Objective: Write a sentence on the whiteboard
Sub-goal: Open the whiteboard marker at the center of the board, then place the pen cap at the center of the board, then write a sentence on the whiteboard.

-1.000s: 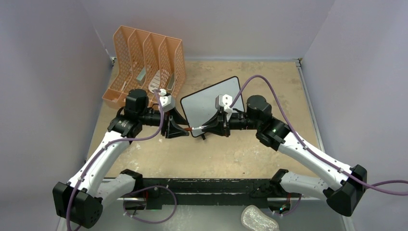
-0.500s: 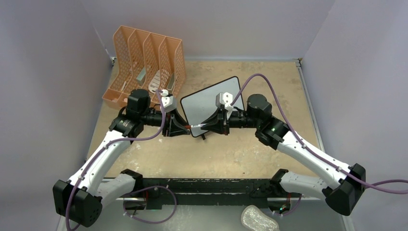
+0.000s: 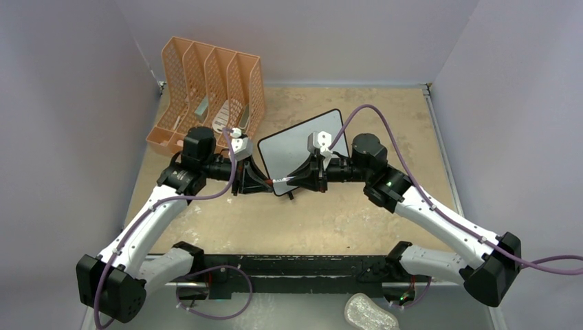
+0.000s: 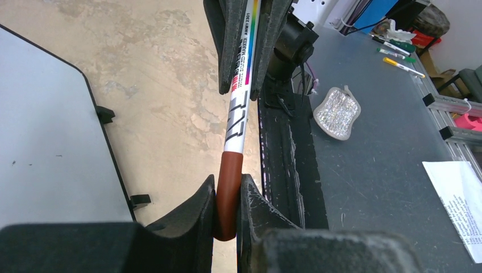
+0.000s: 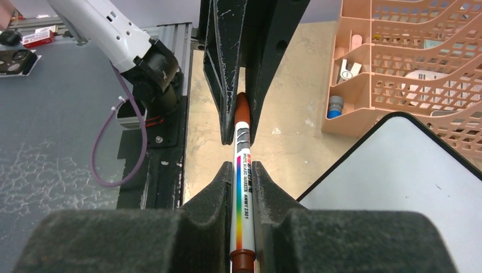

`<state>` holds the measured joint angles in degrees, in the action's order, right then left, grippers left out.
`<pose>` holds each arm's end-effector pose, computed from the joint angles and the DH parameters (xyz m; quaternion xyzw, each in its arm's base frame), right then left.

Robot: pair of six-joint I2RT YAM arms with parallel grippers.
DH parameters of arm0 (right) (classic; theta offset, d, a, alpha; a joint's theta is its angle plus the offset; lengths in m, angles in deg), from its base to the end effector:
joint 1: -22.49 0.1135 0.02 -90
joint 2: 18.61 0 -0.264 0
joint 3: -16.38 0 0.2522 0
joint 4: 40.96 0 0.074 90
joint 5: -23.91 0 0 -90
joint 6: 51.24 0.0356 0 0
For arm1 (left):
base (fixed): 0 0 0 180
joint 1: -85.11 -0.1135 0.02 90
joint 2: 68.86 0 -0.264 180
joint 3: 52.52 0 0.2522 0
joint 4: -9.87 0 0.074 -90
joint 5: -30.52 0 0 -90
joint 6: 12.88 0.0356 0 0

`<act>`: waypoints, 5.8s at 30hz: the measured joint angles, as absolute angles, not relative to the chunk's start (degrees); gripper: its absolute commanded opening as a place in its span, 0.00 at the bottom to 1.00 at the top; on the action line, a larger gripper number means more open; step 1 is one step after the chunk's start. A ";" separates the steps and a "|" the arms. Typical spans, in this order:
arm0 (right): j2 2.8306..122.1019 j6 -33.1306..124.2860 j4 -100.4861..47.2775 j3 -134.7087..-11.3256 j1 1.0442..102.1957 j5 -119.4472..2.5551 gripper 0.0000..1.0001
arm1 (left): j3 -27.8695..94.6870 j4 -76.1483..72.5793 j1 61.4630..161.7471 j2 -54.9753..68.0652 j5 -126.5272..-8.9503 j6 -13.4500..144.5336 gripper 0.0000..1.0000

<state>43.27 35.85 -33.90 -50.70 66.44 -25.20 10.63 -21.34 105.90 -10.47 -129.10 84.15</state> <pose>0.1621 0.1886 0.3659 -0.4906 0.5211 0.4635 0.5224 0.1848 -0.1058 0.3208 0.4596 0.6053 -0.5336 0.3711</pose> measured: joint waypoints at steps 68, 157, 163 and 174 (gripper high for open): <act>28.67 34.56 -31.06 -43.27 59.18 -36.24 0.00 | 1.18 -13.12 107.13 -14.32 -115.49 81.11 0.00; 26.25 39.80 -36.94 -39.45 59.11 -73.44 0.00 | 13.27 -16.86 106.19 -4.98 -79.05 66.05 0.77; 29.39 38.23 -37.07 -41.15 59.11 -71.04 0.00 | 14.25 -13.52 93.99 -0.37 -95.62 62.66 0.73; 31.21 38.12 -38.23 -41.15 59.11 -66.01 0.00 | 17.03 -4.69 91.87 13.33 -114.61 57.46 0.46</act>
